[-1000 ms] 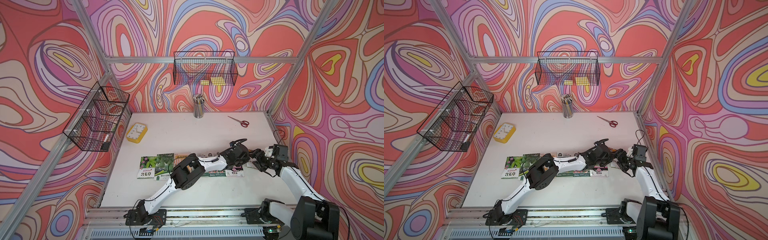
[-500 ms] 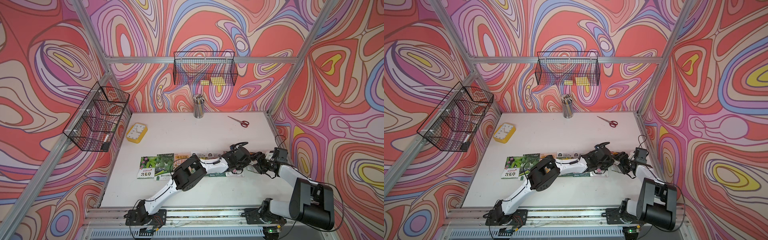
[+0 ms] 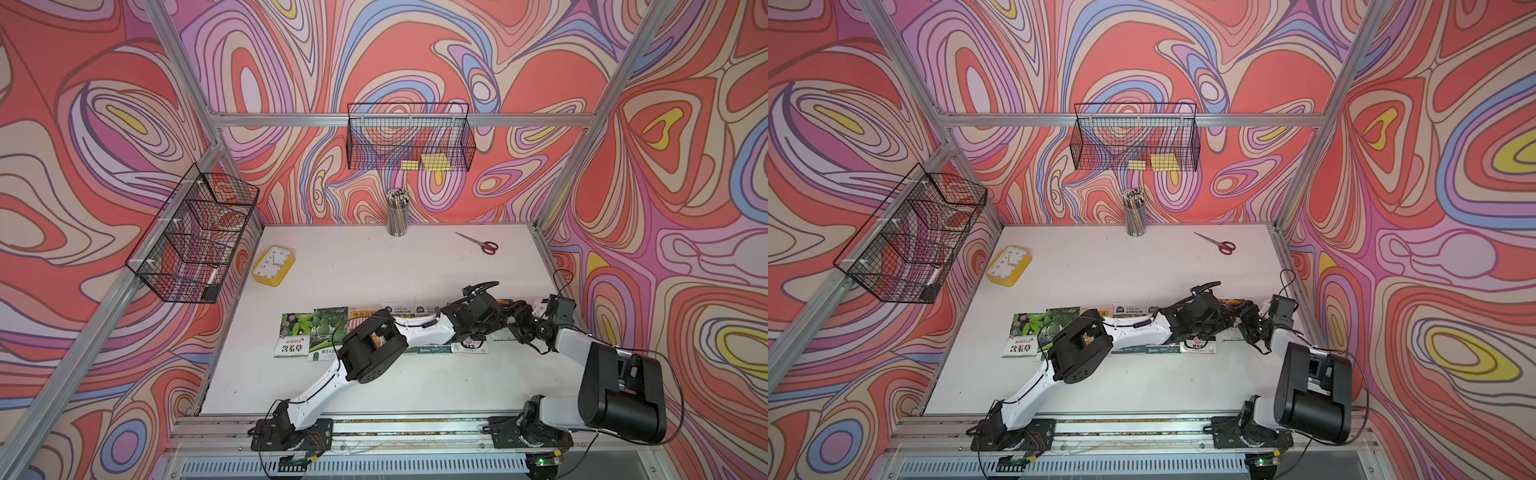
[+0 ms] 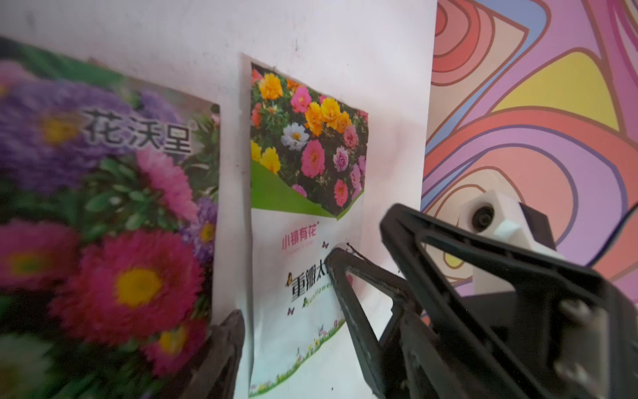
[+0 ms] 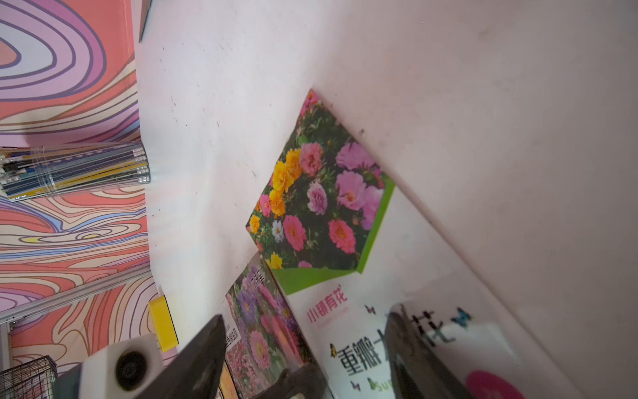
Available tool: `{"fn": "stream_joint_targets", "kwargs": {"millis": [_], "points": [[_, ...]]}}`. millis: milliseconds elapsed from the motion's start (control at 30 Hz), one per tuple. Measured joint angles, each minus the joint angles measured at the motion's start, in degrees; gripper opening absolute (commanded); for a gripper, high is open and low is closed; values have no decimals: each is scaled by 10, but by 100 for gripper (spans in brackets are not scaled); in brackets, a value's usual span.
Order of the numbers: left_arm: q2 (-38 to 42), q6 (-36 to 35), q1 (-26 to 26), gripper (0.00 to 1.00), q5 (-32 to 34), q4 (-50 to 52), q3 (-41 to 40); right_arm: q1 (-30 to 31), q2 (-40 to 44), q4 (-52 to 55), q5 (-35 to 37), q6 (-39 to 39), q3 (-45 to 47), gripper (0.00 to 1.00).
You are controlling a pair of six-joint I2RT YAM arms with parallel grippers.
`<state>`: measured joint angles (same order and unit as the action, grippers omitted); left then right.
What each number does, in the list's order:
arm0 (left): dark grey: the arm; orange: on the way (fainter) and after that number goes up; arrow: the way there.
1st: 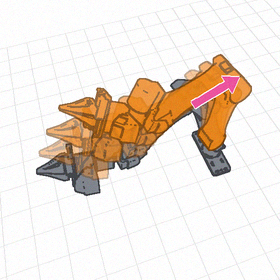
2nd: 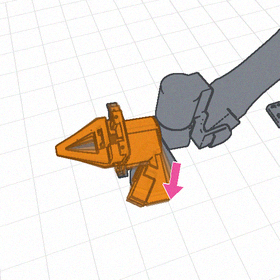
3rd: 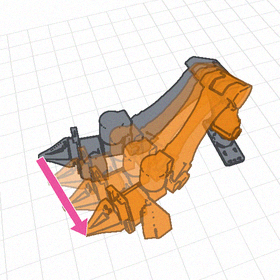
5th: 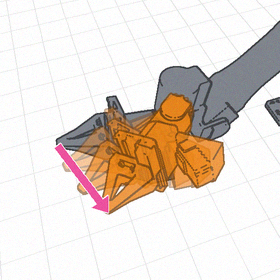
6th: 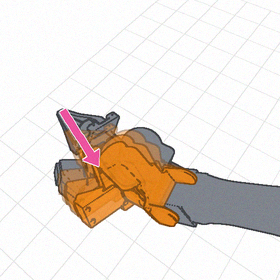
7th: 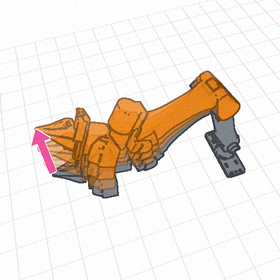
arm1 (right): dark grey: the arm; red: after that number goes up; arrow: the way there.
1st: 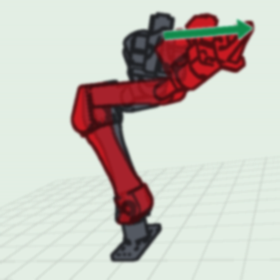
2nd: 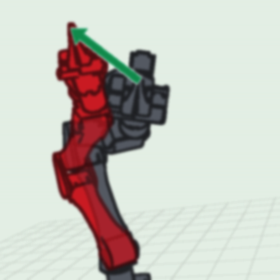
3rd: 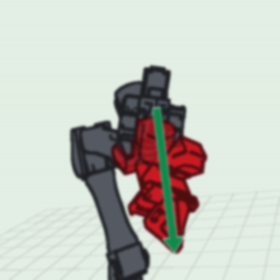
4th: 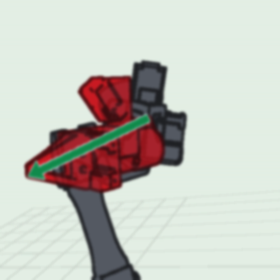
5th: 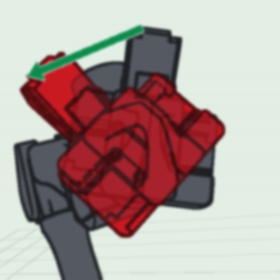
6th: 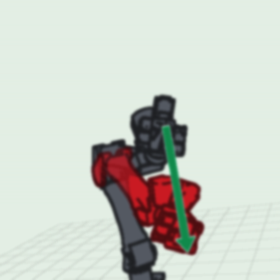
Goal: Arrange the seed packets in a row
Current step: Place the seed packet at the center of the board.
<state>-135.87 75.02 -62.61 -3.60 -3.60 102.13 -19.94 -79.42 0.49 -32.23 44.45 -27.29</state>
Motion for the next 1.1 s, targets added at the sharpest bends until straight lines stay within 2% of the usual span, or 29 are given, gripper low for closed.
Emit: {"fn": "stream_joint_targets", "kwargs": {"millis": [300, 400, 600, 833, 900, 933, 1000, 1100], "points": [[218, -96, 4, 78, 71, -61, -141, 1, 17, -43, -15, 3, 37, 73], [256, -115, 9, 78, 86, -82, -166, 2, 31, -42, -17, 7, 48, 72], [266, -129, 21, 78, 102, -88, -211, 2, 78, -18, -14, 18, 73, 72], [266, -132, 23, 81, 103, -86, -219, 2, 122, 27, 2, 29, 84, 73], [266, -135, 23, 89, 103, -86, -221, 2, 132, 37, 2, 32, 85, 83], [266, -138, 24, 99, 104, -86, -222, 2, 137, 40, -1, 32, 85, 89], [269, -149, 28, 99, 101, -82, -228, 2, 149, 58, -3, 25, 76, 97], [280, -182, 50, 99, 83, -49, -229, 2, 170, 117, 8, 5, 44, 98]]}}
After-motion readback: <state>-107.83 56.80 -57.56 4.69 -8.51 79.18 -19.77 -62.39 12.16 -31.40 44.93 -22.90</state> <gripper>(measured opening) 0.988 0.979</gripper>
